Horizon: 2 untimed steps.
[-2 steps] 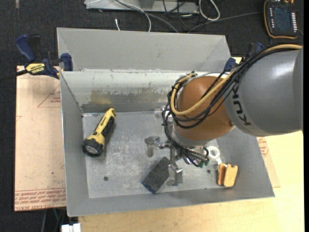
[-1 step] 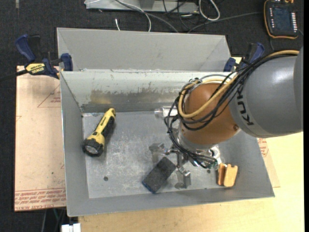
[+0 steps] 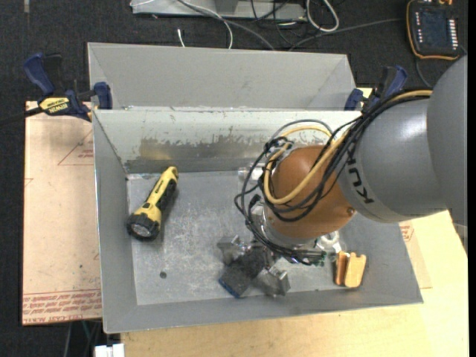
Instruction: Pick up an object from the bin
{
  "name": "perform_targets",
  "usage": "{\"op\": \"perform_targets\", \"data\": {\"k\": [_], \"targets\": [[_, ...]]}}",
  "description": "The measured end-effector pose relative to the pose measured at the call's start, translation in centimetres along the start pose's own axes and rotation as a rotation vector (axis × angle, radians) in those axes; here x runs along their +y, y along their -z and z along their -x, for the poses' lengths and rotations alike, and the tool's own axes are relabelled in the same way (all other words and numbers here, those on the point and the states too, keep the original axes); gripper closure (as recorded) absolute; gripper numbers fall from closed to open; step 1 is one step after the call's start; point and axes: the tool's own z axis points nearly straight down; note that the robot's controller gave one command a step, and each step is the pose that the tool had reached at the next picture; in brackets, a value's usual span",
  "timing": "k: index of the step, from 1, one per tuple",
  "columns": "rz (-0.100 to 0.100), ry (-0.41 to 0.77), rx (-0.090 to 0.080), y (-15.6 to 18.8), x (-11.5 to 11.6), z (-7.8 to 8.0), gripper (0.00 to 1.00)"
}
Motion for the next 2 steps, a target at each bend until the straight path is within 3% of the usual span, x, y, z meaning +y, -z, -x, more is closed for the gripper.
{"op": "perform_targets", "data": {"k": [1, 2], "targets": [[0.004, -0.047, 0.004, 0.09, -0.11, 1.7, 1.0], [0.004, -0.047, 0.004, 0.11, -0.11, 1.7, 1.0]]}}
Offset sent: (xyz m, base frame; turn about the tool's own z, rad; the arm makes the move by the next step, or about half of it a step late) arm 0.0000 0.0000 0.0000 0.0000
